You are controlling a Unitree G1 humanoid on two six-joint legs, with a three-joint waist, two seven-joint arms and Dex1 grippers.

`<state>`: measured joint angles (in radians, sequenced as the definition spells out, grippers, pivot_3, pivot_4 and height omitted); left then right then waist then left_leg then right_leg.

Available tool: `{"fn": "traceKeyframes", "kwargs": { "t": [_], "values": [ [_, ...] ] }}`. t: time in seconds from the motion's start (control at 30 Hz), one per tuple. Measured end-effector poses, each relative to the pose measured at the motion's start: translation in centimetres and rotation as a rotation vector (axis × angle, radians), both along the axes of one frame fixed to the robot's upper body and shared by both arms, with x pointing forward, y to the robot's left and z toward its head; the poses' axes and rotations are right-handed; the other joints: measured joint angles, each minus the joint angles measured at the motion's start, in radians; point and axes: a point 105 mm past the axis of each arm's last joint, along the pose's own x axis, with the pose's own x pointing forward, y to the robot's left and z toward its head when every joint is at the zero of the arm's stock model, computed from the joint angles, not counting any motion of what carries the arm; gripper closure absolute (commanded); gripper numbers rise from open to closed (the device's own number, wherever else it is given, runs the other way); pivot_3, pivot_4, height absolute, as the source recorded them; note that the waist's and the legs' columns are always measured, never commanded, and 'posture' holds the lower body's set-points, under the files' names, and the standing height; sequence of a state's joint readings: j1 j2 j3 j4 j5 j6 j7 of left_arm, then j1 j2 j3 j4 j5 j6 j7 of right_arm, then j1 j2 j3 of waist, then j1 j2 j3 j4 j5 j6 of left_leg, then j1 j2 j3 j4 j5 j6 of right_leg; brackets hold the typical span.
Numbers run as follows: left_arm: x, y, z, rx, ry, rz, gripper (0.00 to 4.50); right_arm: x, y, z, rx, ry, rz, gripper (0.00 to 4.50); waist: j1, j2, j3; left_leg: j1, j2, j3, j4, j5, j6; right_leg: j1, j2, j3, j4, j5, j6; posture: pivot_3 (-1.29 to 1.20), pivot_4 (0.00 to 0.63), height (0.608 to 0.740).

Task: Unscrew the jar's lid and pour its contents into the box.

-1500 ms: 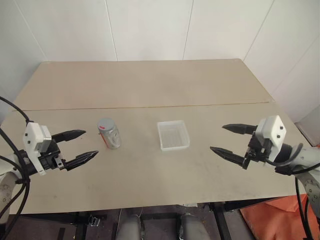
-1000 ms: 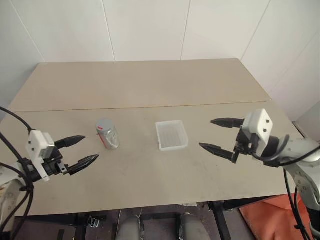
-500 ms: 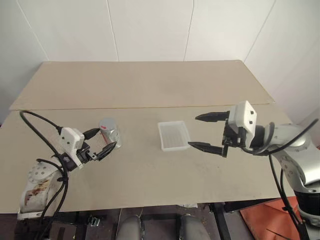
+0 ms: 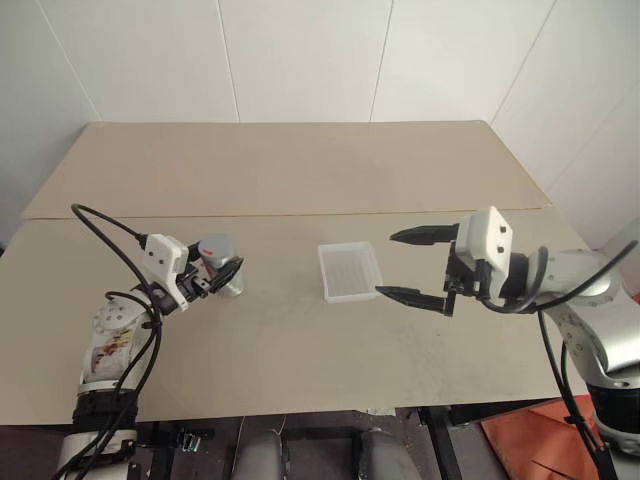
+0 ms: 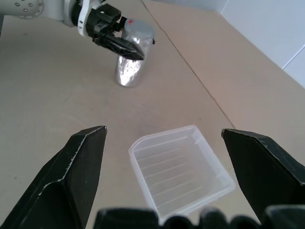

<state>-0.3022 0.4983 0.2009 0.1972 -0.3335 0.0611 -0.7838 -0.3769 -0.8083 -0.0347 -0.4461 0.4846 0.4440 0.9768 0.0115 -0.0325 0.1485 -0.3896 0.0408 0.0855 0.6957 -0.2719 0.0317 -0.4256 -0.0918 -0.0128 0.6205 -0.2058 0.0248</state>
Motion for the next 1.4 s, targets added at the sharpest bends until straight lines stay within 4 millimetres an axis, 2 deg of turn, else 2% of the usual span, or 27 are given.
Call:
{"fn": "traceKeyframes", "kwargs": {
  "t": [0.07, 0.33, 0.43, 0.53, 0.63, 0.73, 0.8, 0.97, 1.13, 1.4],
  "values": [
    [0.2, -0.2, -0.1, 0.0, -0.003, -0.011, 2.46, 0.0, 0.0, 0.1, 0.002, -0.005, -0.002, 0.0, -0.001, 0.0, 0.0, 0.0, 0.0, 0.0, 0.0, 0.0, 0.0, 0.0, 0.0, 0.0, 0.0, 0.0, 0.0, 0.0, 0.15, 0.74],
    [0.2, -1.0, 0.4, 0.028, -0.013, -0.099, 2.5, 0.1, 0.3, 0.5, 0.024, -0.031, -0.006, 0.0, -0.002, 0.0, 0.0, 0.0, 0.0, 0.0, 0.0, 0.0, 0.0, 0.0, 0.0, 0.0, 0.0, 0.0, 0.0, 0.0, 0.15, 0.74],
    [-1.0, -1.0, 2.3, 0.064, -0.014, -0.22, 2.5, 0.2, 1.2, 1.2, 0.039, -0.056, 0.03, 0.0, -0.01, -0.001, 0.001, -0.001, 0.002, 0.0, 0.0, 0.0, 0.0, -0.002, 0.001, 0.0, 0.0, 0.0, 0.0, 0.0, 0.15, 0.74],
    [-2.6, -1.8, 5.4, 0.088, -0.033, -0.397, 2.5, 0.2, 2.7, 2.9, 0.087, -0.086, 0.103, 0.0, -0.014, -0.001, 0.001, 0.0, 0.002, -0.001, -0.001, 0.0, 0.0, -0.002, 0.001, 0.0, 0.001, 0.0, 0.0, 0.0, 0.15, 0.74],
    [-3.3, -3.4, 7.3, 0.074, -0.058, -0.534, 2.5, 0.0, 4.8, 4.1, 0.156, -0.069, 0.192, 0.0, -0.012, -0.001, 0.001, 0.0, 0.001, -0.001, 0.0, 0.0, 0.0, 0.0, 0.001, 0.0, 0.002, 0.0, 0.0, 0.0, 0.15, 0.74],
    [-3.1, -6.1, 8.2, 0.012, -0.088, -0.644, 2.5, 0.0, 7.4, 4.9, 0.202, -0.027, 0.252, 0.0, -0.006, -0.001, 0.001, -0.001, 0.0, 0.0, 0.0, 0.0, 0.0, 0.0, 0.001, -0.001, 0.002, 0.0, 0.0, 0.0, 0.15, 0.74],
    [-2.9, -7.7, 8.5, -0.007, -0.093, -0.705, 2.5, 0.2, 8.8, 5.1, 0.212, -0.005, 0.271, 0.0, -0.006, -0.001, 0.001, -0.002, -0.001, 0.001, 0.0, 0.0, 0.0, -0.001, 0.001, -0.001, 0.004, 0.0, 0.0, 0.0, 0.15, 0.74],
    [-2.4, -9.2, 9.0, -0.027, -0.095, -0.788, 2.5, 1.7, 10.6, 4.9, 0.218, 0.037, 0.212, 0.0, -0.009, -0.001, 0.001, -0.003, -0.001, 0.002, 0.0, 0.0, 0.0, -0.002, 0.001, -0.002, 0.004, 0.0, 0.0, 0.0, 0.15, 0.74],
    [-2.5, -10.4, 8.8, -0.036, -0.086, -0.853, 2.5, 3.4, 11.0, 4.9, 0.221, 0.064, 0.134, 0.0, -0.013, -0.001, 0.001, -0.004, 0.0, 0.002, 0.0, 0.0, 0.0, -0.002, 0.001, -0.002, 0.004, 0.0, 0.0, 0.0, 0.15, 0.74],
    [-2.5, -10.6, 8.6, -0.034, -0.081, -0.87, 2.5, 3.6, 11.7, 4.4, 0.228, 0.112, 0.138, 0.0, -0.019, -0.001, 0.001, -0.004, 0.0, 0.0, 0.0, 0.0, 0.0, -0.002, 0.001, -0.002, 0.004, 0.0, 0.0, 0.0, 0.15, 0.74]
  ]
}}
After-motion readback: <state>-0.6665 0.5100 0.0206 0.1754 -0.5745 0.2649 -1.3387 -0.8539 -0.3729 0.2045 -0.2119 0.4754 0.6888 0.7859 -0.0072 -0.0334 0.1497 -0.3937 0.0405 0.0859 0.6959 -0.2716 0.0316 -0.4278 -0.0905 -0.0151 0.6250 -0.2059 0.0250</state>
